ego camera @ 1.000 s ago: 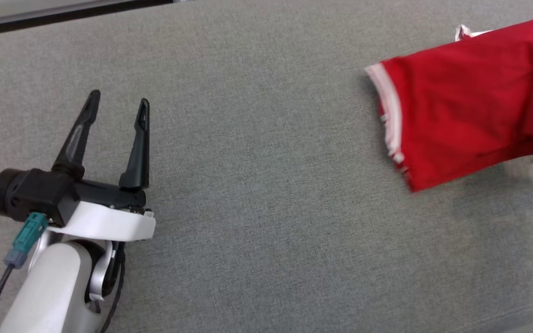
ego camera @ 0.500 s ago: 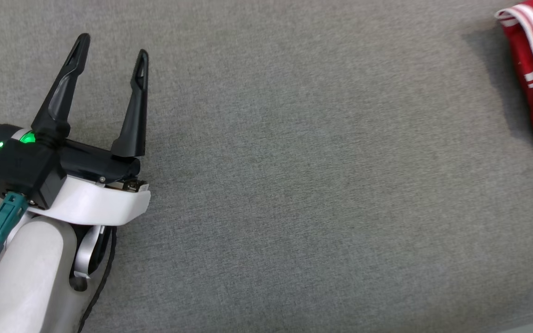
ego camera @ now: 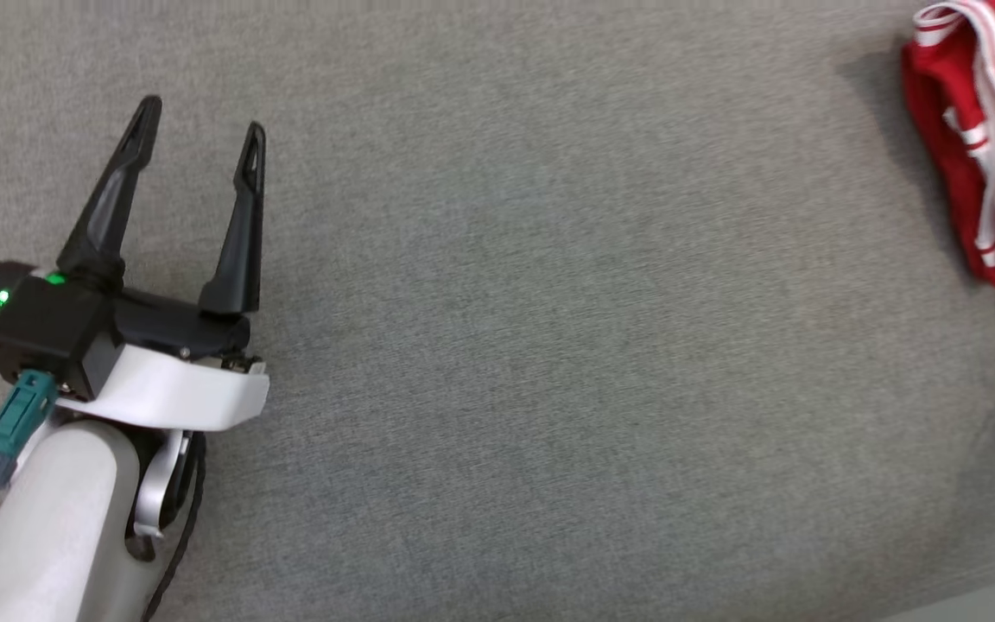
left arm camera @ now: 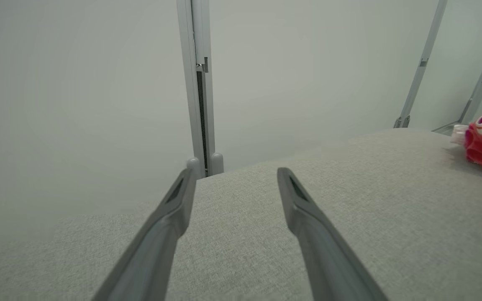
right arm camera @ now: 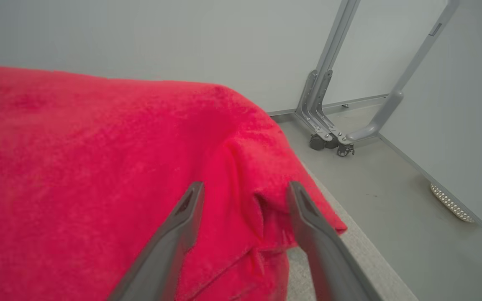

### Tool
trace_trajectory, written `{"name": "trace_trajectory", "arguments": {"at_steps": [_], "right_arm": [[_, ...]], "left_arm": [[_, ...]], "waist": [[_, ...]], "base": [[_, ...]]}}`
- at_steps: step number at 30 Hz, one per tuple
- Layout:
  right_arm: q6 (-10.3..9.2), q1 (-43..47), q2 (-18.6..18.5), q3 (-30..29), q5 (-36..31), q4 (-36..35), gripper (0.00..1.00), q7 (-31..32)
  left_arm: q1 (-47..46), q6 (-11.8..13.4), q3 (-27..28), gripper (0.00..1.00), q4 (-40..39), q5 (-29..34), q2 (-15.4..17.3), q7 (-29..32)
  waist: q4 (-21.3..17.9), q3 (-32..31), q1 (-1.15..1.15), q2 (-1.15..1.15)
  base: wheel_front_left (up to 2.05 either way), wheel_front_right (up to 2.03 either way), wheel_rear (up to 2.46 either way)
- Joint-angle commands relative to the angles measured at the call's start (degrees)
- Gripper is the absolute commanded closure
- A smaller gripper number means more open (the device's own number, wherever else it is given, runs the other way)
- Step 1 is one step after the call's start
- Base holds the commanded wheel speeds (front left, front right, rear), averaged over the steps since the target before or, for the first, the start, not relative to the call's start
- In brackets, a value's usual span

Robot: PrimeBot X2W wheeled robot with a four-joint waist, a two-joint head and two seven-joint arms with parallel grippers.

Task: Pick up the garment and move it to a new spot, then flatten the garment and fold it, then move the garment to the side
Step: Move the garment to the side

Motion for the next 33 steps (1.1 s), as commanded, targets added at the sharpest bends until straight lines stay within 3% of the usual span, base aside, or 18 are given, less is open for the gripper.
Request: {"name": "trace_trajectory", "arguments": {"at_steps": [1,4,11,13,23,33], "right_arm": [[-0.14,2.01,0.41,0.73,-0.11,-1.4,0.0,-0.82],[-0.13,5.14,2.49,1.55,0.61,-5.46,0.0,-1.24],[-0.13,16.38,5.92,0.85,-2.41,-22.86,0.0,-1.14],[-0.13,21.81,8.34,0.95,-4.3,-29.65,0.0,-1.1],[-0.12,33.94,14.11,-0.25,-10.73,-43.29,0.0,1.07],[-0.12,41.48,18.39,0.21,-11.89,-51.9,0.0,6.11]], "left_arm": [[1.36,0.44,0.45,0.0,0.69,-0.51,0.52,-0.4],[3.72,0.83,0.78,0.0,1.77,-1.35,0.49,-0.85],[8.35,1.5,0.54,0.0,3.49,-2.86,-0.23,-1.75],[10.03,2.03,0.7,0.0,4.46,-3.82,-1.11,-2.52],[14.36,3.55,1.0,0.0,6.62,-5.57,-3.17,-4.4],[20.58,4.72,2.19,0.0,9.79,-7.53,-4.02,-6.04]], "waist": [[-2.16,-3.06,0.0,0.0],[-3.44,-5.97,0.0,0.0],[-3.16,-12.02,0.0,0.0],[-1.65,-14.34,0.0,0.0],[6.28,-19.88,0.0,0.0],[12.69,-25.35,0.0,0.0]], "base": [[0.0,0.0,0.0],[0.0,0.0,0.0],[0.0,0.0,0.0],[0.0,0.0,0.0],[0.0,0.0,0.0],[0.0,0.0,0.0]]}}
